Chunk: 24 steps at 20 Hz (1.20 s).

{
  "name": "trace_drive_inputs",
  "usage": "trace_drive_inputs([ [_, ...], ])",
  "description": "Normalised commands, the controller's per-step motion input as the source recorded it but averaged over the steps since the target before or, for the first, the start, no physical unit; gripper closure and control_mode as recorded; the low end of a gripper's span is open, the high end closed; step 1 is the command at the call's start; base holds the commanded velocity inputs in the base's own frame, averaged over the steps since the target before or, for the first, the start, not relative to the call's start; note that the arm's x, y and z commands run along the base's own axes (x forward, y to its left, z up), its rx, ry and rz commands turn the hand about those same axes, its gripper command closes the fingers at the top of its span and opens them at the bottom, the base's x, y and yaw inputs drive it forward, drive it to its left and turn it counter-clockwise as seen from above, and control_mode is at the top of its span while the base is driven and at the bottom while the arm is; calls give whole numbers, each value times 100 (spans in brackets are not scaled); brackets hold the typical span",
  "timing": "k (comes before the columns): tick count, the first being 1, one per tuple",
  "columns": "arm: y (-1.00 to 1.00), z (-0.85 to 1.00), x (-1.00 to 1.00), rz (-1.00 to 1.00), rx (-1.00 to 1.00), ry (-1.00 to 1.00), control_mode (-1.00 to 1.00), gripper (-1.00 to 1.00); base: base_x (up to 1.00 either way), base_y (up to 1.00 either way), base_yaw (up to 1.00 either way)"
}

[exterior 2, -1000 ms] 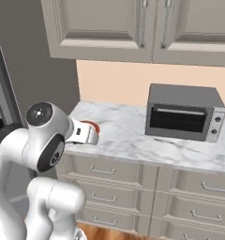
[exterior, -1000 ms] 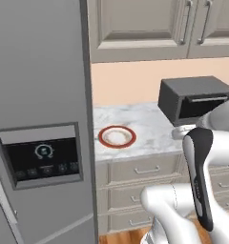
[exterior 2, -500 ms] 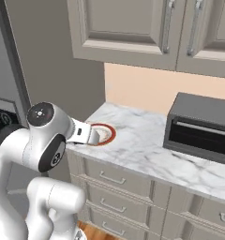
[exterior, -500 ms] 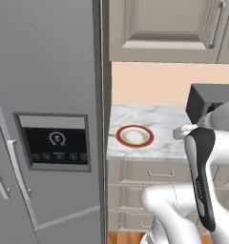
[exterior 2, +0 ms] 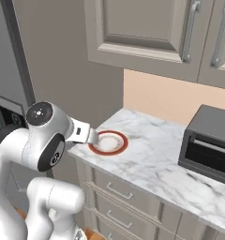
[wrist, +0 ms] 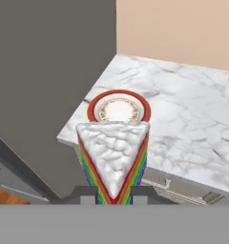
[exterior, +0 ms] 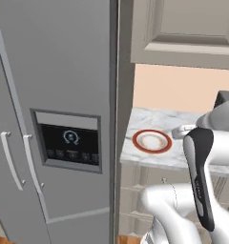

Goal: Take the baked cake out of the oven and place it on the plate for cooling. Then close the oven door.

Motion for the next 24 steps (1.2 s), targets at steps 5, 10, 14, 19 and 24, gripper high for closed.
trace_drive_inputs([
  [5,0,0,0,0,0,0,100,100,43,-34,11],
  [10,0,0,0,0,0,0,100,100,36,-30,5],
  [14,-20,-12,15,4,3,0,-100,100,11,-16,2],
  [19,-33,-50,41,13,4,-2,-100,100,0,0,0],
  [24,-10,-60,48,25,0,0,-100,100,0,0,0],
])
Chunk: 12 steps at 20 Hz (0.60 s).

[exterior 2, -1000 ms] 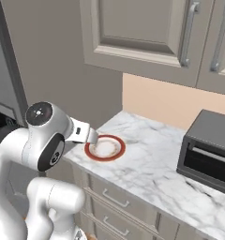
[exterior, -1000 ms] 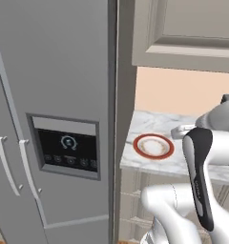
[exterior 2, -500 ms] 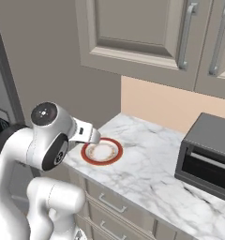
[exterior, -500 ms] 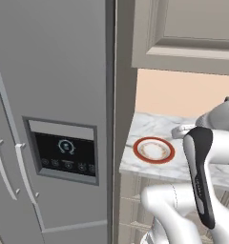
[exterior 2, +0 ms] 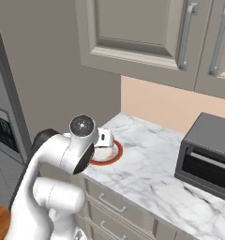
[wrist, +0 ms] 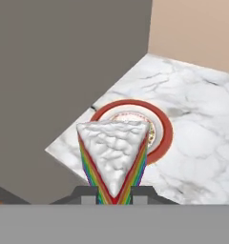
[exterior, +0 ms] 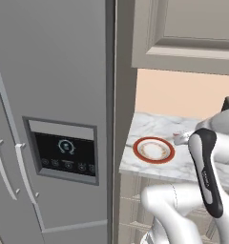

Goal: Take the baked cake out of the oven and place it on the plate for cooling. Then close the oven door.

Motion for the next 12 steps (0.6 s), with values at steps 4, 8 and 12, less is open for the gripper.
trace_drive_inputs([
  [4,-6,-49,55,26,0,0,-100,100,0,0,0],
  [8,-14,-41,44,24,0,0,-100,100,0,0,0],
  [12,-7,-31,21,13,0,0,-100,100,0,0,0],
])
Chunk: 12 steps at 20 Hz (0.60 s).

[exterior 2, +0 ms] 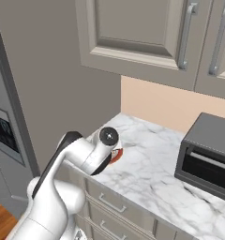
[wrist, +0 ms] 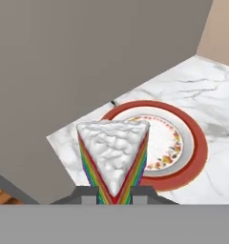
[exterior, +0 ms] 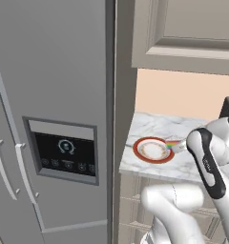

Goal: Take the baked cake out of the oven and place it on the plate for cooling. Then close the oven door.

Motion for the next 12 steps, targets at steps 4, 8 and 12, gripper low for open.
trace_drive_inputs([
  [4,0,-24,18,6,0,0,-100,100,0,0,0],
  [8,0,-22,17,2,0,0,-100,100,0,0,0],
  [12,0,-12,29,0,1,0,-100,100,0,0,0],
])
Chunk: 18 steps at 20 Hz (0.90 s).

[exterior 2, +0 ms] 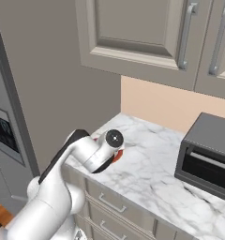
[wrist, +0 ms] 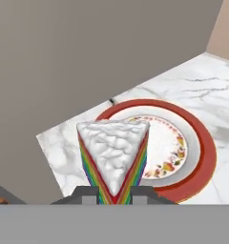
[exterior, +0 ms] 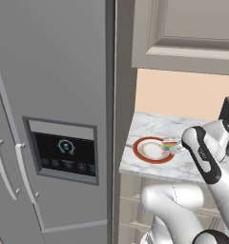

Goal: Take the baked cake out of the oven and place it on the plate for cooling. Then close the oven door.

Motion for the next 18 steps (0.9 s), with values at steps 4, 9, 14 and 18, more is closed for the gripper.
trace_drive_inputs([
  [4,-10,-3,42,0,3,0,-100,100,0,0,0],
  [9,-21,-5,48,0,3,0,-100,100,0,0,0],
  [14,-19,-34,21,0,0,0,-100,100,0,0,0],
  [18,-4,-41,2,4,0,-1,-100,100,0,0,0],
])
